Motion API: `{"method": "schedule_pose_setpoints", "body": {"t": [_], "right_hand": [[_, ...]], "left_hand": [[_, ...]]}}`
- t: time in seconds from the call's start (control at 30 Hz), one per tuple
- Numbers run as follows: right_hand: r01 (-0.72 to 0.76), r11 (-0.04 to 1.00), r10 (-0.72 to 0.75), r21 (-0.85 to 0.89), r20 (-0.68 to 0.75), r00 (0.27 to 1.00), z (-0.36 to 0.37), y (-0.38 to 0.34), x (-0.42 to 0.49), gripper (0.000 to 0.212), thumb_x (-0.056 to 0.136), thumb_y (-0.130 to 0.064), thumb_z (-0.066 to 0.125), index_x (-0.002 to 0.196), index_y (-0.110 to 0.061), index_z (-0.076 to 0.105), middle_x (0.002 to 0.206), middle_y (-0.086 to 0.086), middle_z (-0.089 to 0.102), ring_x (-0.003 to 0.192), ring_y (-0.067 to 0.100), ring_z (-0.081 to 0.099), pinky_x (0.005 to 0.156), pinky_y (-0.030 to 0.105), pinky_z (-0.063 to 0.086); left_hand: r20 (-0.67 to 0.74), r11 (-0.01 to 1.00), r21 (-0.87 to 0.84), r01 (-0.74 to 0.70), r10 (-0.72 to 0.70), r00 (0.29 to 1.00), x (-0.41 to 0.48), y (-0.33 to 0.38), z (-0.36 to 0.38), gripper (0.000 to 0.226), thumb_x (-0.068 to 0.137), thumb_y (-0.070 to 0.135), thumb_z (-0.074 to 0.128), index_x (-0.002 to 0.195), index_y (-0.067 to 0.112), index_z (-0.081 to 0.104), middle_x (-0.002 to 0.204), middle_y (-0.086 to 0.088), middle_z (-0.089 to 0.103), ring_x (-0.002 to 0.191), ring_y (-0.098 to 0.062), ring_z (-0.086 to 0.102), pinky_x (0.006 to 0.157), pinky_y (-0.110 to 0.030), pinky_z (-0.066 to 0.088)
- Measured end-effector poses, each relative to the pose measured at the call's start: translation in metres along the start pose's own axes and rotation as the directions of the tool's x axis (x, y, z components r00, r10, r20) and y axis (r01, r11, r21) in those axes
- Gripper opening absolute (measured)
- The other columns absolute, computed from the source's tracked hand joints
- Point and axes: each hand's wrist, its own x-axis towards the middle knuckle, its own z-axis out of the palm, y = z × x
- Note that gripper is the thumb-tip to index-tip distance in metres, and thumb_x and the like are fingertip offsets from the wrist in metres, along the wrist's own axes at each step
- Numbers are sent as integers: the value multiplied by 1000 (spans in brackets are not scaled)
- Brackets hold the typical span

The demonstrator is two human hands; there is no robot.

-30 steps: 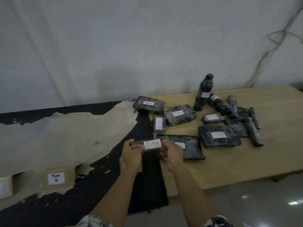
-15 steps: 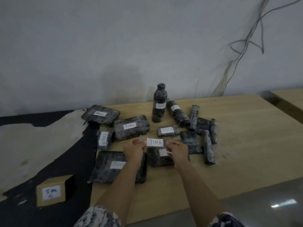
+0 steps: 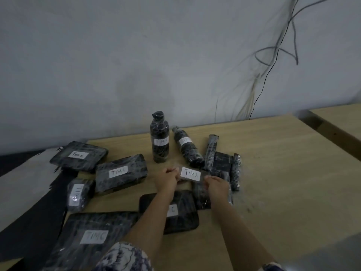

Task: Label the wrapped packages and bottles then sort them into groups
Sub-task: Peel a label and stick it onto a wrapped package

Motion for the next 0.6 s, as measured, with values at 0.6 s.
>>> {"method": "schedule_pose_setpoints", "body": {"t": [0.6], "right_hand": [[135, 905, -146, -403, 4, 989, -13, -57, 141, 23, 93, -10, 49, 90, 2, 69, 83, 15, 62, 71, 25, 53, 57, 29, 41]], "left_hand": [[-172, 957, 110, 269, -248, 953, 6, -8, 139, 24, 92, 21, 58, 108, 4, 64, 110, -16, 63, 100, -31, 60, 83, -37, 51]]}}
